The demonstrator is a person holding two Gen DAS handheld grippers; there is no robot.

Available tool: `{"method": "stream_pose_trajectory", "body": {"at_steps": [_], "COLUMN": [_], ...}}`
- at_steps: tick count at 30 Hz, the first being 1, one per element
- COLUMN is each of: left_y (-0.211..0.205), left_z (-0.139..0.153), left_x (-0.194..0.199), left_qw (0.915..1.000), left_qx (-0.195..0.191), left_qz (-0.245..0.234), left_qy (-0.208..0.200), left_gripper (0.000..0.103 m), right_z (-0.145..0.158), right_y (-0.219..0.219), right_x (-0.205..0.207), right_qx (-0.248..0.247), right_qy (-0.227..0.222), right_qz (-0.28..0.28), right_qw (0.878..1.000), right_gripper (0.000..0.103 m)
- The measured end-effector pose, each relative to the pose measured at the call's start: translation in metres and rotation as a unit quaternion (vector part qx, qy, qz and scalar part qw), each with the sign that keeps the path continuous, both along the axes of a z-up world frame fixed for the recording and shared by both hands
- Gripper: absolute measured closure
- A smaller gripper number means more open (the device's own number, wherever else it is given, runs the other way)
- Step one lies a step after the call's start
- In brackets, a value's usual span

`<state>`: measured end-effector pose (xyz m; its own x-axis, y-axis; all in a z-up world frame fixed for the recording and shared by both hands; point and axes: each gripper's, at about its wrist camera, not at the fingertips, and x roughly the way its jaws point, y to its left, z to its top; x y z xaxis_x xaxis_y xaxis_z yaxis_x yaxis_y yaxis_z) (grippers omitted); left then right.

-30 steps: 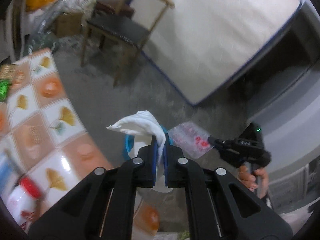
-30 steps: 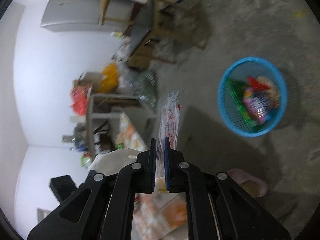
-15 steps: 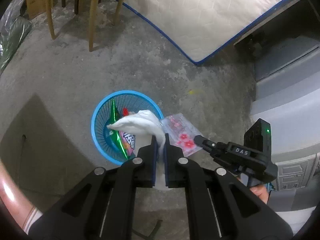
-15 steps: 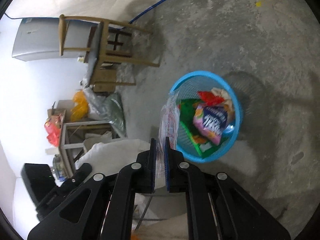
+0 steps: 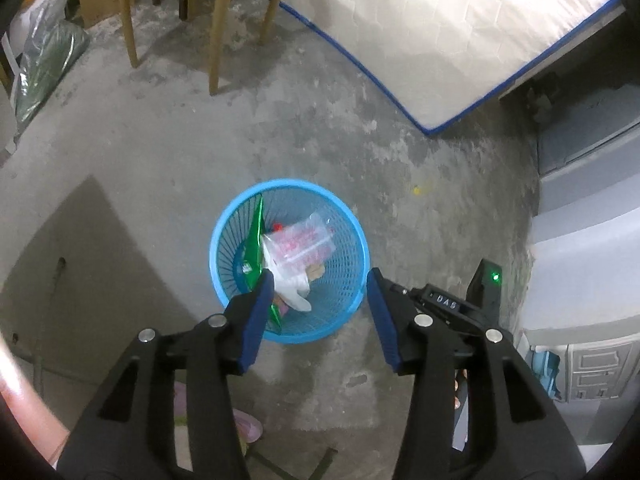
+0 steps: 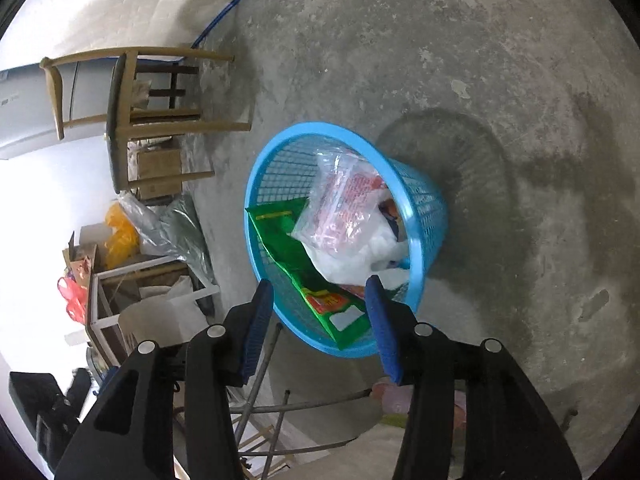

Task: Collect trash
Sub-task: 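Carry tissue and plastic bag over the blue wastebasket and open both tools, then move both open tools back over the table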

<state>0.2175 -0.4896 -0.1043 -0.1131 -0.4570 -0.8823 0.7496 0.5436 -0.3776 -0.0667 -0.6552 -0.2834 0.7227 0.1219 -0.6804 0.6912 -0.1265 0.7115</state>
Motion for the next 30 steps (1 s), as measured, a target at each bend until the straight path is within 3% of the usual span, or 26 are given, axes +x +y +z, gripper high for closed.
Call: {"method": "stream_pose_trajectory", "body": {"at_steps": [6,11,19,21,24,28,30], "left_y": [0.030,0.081,0.168,0.193,0.227,0.273,0.291], "left_z": [0.034,0.073,0.124,0.131,0.136,0.144,0.145], "left_x": [0.003,0.004,0.004,0.005,0.005,0.002,0.001], "left_qw": [0.9992,0.9960,0.9842,0.9798,0.9739,0.9633,0.9590], "left_qx": [-0.033,-0.059,-0.115,-0.126,-0.140,-0.155,-0.159], "left_qz": [0.011,0.034,0.085,0.110,0.142,0.179,0.192], "left_qy": [-0.021,-0.058,-0.104,-0.110,-0.108,-0.128,-0.135], "left_gripper": [0.048,0.044,0.032,0.031,0.029,0.027,0.026], "right_z": [0.018,0.044,0.093,0.110,0.137,0.175,0.200], "right_y": [0.004,0.012,0.034,0.042,0.054,0.074,0.090], "right_x": [0.000,0.007,0.022,0.028,0.038,0.060,0.076], "right_qx": [-0.018,-0.040,-0.077,-0.099,-0.134,-0.186,-0.221], "right_qy": [-0.007,-0.021,-0.035,-0.037,-0.032,-0.019,-0.017], "right_qz": [0.020,0.049,0.102,0.122,0.152,0.203,0.236], "right_qw": [1.000,0.998,0.991,0.987,0.979,0.961,0.946], "right_gripper": [0.056,0.056,0.056,0.046,0.044,0.041,0.040]}}
